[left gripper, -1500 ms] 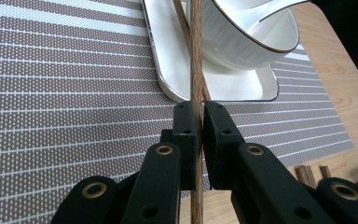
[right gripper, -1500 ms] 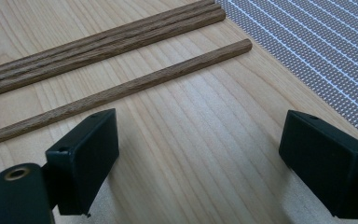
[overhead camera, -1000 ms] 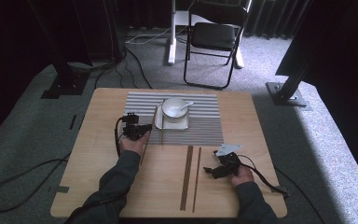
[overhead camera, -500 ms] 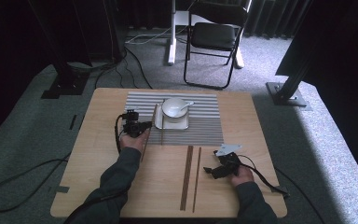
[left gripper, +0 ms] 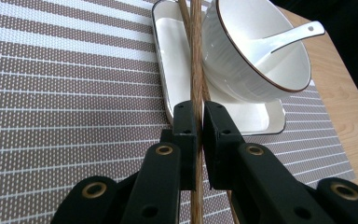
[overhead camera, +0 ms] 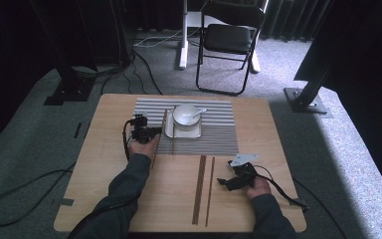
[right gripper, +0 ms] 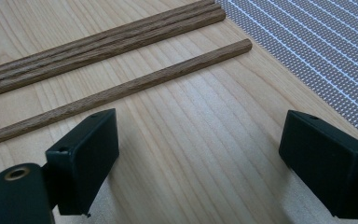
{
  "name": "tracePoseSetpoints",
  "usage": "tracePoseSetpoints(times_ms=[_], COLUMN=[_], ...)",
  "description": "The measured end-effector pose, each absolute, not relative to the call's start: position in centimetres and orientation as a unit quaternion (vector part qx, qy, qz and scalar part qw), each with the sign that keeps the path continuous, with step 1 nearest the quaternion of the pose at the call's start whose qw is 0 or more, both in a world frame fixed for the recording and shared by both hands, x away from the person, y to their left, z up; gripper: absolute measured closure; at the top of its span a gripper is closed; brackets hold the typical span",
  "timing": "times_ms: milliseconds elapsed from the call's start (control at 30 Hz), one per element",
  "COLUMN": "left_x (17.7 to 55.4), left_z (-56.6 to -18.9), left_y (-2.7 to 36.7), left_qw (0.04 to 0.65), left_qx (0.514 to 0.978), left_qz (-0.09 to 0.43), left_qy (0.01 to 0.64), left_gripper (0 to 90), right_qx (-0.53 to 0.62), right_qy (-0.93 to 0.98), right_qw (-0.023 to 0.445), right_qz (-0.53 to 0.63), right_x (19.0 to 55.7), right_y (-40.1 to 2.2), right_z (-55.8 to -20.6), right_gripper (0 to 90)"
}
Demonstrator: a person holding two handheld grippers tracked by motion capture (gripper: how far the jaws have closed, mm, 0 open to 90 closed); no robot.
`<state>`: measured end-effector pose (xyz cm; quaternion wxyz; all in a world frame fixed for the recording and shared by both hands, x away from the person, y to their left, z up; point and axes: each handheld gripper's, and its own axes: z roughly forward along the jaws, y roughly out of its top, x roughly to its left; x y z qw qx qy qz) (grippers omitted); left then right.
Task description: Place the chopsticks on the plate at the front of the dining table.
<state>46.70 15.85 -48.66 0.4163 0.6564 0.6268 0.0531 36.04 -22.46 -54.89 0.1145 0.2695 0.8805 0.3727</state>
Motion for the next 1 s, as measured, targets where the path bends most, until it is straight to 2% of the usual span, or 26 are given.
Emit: tracePoseSetpoints(times_ms=[1000], left_x=[48.5], left_z=[-49.3], left_y=[15.2], left_qw=[0.418], left_qx=[0.644], left_qz=[0.04], left_qy=[0.64], left_gripper=[84.3], right_qx=[0.269], right_qy=[0.881], right_qw=[0.114], right_qz=[0.373], right_x=[36.0], right_y=[-22.5], right_z=[-54.9], right_gripper=[11.3])
